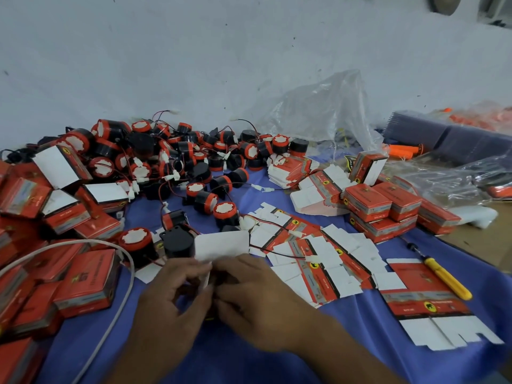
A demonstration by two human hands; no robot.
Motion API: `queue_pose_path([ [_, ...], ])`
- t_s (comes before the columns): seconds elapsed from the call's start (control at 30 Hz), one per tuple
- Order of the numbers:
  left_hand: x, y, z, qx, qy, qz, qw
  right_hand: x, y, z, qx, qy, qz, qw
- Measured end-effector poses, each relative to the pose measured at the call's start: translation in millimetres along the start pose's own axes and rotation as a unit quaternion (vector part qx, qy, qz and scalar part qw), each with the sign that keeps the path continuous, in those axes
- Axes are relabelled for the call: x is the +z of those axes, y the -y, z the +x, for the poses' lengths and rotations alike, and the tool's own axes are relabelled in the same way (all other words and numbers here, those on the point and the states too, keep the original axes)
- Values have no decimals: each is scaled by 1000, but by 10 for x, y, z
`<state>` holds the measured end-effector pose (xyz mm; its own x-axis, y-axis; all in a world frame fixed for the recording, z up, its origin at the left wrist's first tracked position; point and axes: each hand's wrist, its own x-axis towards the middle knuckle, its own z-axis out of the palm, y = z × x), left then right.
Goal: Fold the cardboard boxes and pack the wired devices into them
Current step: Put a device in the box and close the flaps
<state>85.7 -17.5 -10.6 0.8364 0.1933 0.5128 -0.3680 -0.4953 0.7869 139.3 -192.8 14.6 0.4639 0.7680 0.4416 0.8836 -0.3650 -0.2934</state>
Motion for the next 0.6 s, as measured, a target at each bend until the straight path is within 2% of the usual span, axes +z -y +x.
queue_pose_path([
  [0.17, -17, 19, 14, 42, 74, 61, 995, -90, -100, -34, 28, -1, 94, 995],
  [0.3, 22, 75, -3, 10, 53, 119, 991, -232, -235, -81, 132, -132, 69, 980],
  [0.37, 36, 64, -6, -14, 51, 126, 991, -304, -315, -103, 234, -160, 93, 954],
  [0.43, 31, 37, 2, -23, 49, 100, 994, -349, -354, -98, 329, -125, 252, 902],
  [0.5, 16, 17, 13, -32, 67, 51, 996, -364, -326, -73, 347, -106, 407, 838],
  [0.53, 7, 25, 19, -41, 79, 28, 996, -339, -303, -60, 340, -104, 440, 825],
  [0.6, -5, 76, 26, -74, 84, 1, 994, -228, -243, -30, 327, -84, 456, 823],
])
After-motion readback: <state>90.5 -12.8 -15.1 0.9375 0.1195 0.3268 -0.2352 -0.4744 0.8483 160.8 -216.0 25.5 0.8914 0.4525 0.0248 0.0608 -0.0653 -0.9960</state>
